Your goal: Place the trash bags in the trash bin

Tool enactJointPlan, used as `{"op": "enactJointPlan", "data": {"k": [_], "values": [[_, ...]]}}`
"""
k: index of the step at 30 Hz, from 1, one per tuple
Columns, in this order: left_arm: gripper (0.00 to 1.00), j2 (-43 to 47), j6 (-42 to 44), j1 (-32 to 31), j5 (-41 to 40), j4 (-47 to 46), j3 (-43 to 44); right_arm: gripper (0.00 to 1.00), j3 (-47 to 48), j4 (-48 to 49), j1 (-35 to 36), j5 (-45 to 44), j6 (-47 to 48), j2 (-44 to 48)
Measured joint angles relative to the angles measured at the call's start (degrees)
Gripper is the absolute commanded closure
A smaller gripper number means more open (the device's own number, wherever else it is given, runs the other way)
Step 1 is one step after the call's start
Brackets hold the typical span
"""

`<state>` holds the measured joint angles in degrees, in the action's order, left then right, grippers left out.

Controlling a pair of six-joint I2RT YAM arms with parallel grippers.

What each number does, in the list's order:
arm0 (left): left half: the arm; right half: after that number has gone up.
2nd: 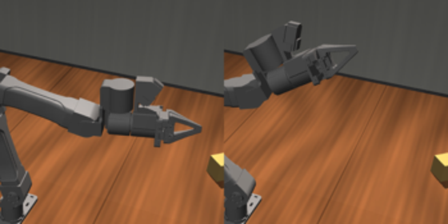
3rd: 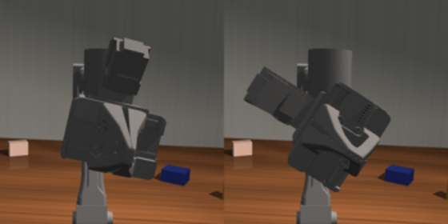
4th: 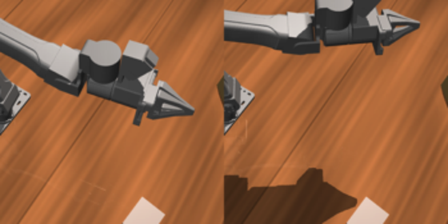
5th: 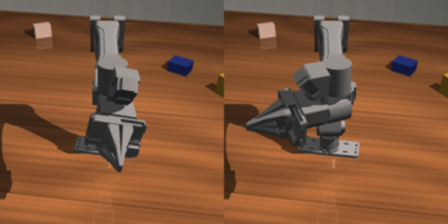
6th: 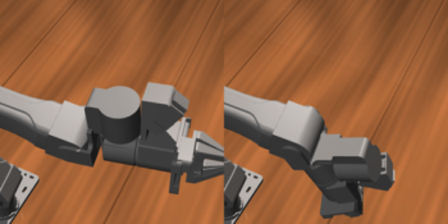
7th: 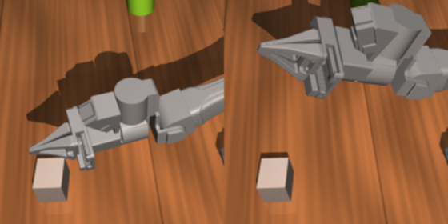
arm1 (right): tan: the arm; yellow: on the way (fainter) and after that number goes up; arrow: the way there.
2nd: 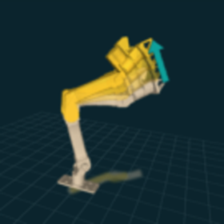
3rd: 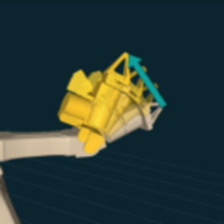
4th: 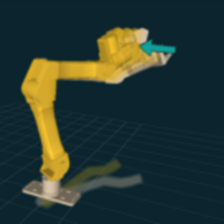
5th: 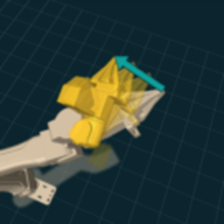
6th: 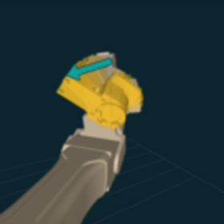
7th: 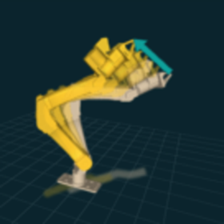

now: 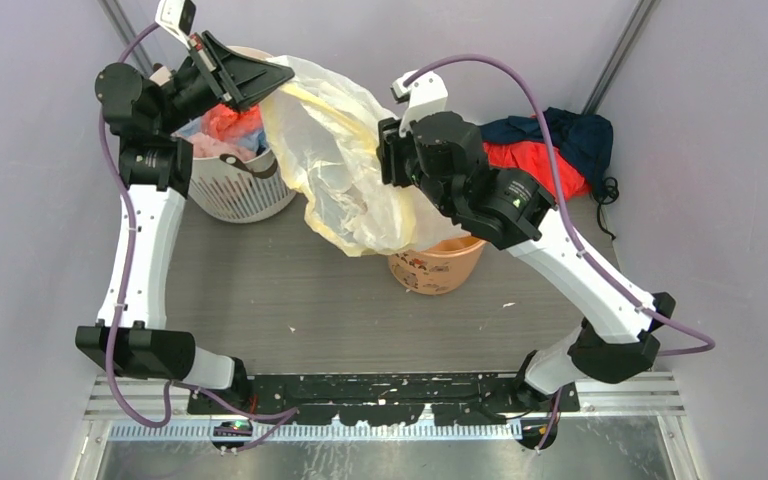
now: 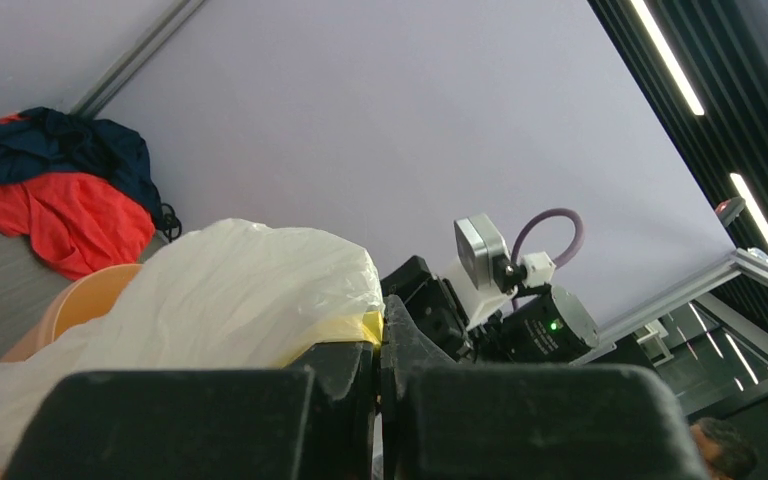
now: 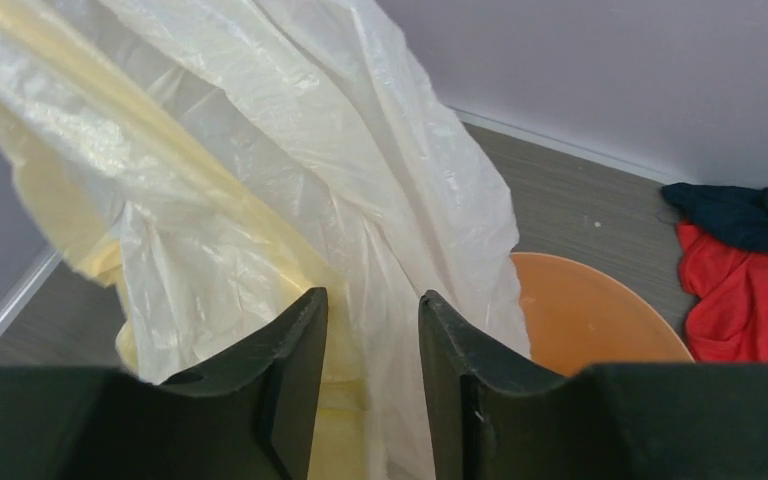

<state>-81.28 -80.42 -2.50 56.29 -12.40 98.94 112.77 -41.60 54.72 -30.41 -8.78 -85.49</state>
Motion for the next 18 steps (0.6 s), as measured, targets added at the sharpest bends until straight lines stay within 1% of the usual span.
{"op": "enactJointPlan", "data": {"k": [3, 6, 12, 18], "values": [[0.98, -1.33, 0.44, 0.00, -0.66, 0.92, 1.42, 0.50, -2.21, 0.04, -0.09, 2.97, -0.72, 1.84], [0.99, -2.12, 1.22, 0.00, -1.46, 1.90, 1.66, 0.48, -4.17, 0.57, -0.09, 5.86, -1.53, 3.89], [0.99, -3.26, 1.49, 0.00, -3.58, 3.17, 1.66, 0.48, -6.29, 1.05, -0.09, 12.44, -3.17, 6.58], [0.99, -3.67, 1.51, 0.00, -5.33, 3.69, 1.66, 0.47, -6.73, 1.27, -0.09, 18.18, -5.81, 6.71]]}}
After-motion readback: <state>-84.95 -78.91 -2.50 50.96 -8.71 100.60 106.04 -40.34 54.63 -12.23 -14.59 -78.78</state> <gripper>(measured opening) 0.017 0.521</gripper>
